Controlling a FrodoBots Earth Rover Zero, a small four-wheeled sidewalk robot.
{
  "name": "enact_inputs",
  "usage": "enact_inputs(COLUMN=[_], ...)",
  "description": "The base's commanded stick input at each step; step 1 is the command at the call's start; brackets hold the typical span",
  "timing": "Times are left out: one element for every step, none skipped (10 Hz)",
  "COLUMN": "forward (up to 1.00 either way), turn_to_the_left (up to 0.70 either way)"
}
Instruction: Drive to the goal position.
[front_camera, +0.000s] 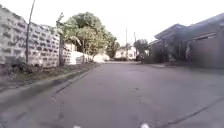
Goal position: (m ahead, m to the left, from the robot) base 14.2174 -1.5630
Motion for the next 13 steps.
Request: enact_inputs(forward=[1.00,1.00,1.00,1.00,1.00,1.00,1.00,1.00,1.00,1.00,1.00,1.00,1.00], turn_to_the_left=[0.00,0.00,0.00,0.00,0.00,0.00,0.00,0.00,0.00,0.00,0.00,0.00,0.00])
